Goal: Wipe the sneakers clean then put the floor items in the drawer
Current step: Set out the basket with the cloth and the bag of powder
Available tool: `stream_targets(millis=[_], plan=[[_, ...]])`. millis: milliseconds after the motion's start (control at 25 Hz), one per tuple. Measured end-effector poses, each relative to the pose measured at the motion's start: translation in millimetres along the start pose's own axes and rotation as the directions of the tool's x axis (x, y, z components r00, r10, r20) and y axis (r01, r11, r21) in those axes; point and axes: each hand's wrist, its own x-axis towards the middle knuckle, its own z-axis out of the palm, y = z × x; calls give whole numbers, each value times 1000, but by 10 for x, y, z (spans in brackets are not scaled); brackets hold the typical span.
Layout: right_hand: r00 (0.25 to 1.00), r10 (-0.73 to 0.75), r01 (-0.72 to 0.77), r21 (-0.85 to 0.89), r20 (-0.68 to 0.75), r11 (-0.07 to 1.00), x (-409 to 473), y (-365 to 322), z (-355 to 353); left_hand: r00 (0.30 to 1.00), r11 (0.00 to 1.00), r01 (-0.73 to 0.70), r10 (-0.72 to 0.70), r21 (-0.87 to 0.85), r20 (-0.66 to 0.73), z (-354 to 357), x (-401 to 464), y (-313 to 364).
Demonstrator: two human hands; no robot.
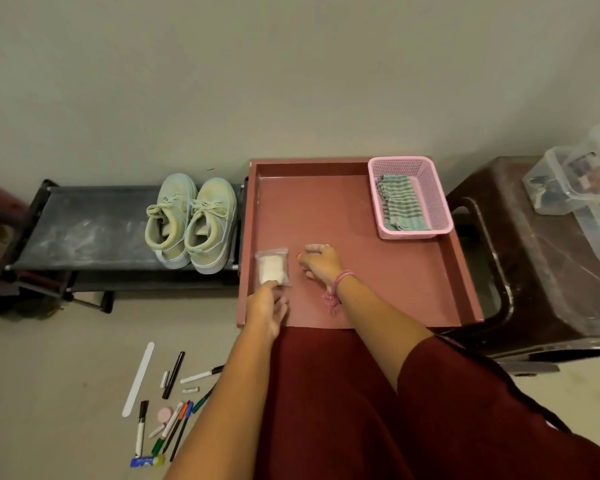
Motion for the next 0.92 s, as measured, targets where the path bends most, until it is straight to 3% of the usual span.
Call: stream_targets(millis=[280,480,560,680,920], plan=[[992,-102,122,-371,73,921,445,-61,354,994,953,76,-96,-293,-52,72,159,-62],[987,-69,129,-459,144,879,541,-102,325,988,928,81,-124,-363,-96,161,204,-19],[986,-28,86,-355,166,931,447,-153,261,990,924,83,-119,-374,-75,171,226,1],[981,18,-7,-60,194,998,218,-243,100,999,922,25,-16,-387,28,167,170,28],[982,-55,8,250,181,968,-317,-443,-456,956,924,-153,228,-351,184,344,-228,75]])
